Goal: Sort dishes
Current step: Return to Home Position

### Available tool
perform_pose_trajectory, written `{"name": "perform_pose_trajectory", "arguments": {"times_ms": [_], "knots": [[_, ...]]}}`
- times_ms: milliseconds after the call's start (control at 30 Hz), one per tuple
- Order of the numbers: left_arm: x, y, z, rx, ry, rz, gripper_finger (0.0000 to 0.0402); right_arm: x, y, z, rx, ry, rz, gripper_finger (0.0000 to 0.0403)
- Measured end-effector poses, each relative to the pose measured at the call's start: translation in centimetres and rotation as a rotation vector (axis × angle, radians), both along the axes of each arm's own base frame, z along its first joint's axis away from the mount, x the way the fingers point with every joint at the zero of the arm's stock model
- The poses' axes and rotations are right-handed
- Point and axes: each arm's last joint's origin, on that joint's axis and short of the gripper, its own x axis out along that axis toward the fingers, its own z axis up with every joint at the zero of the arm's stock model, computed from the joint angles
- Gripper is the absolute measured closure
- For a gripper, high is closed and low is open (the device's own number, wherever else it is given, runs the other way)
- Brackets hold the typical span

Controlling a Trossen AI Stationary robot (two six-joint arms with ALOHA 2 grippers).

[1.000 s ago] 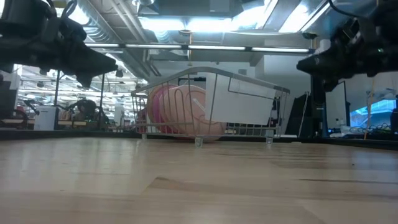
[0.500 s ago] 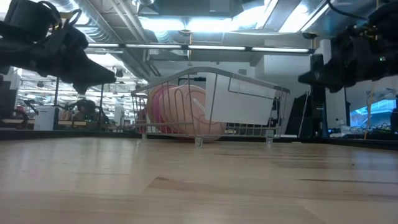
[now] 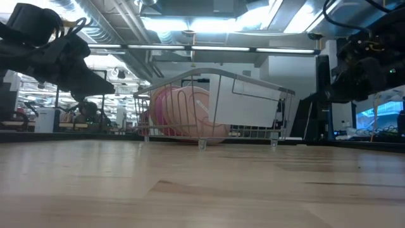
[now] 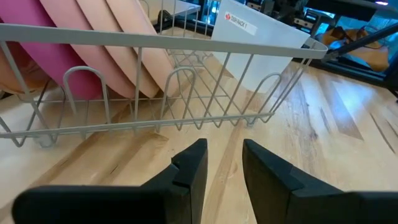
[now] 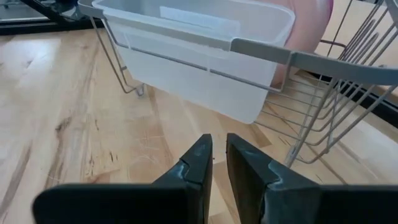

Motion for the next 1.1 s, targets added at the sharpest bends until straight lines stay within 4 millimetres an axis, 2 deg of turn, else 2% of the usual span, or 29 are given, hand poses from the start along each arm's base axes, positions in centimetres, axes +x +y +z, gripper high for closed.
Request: {"name": "perform_pose_trajectory", "arguments": {"times_ms": [733,1100], "knots": [[0.0,0.0,0.0,-0.001,0.002,0.000,0.0309,0.0,0.0,-0.1,0.002,0.002,0.003,0.0349],[0.0,0.0,0.0,-0.001,0.003,-0.001,0.0309,-1.1,0.1,2.1,-0.016,-0.236,0.003,0.0349]]}}
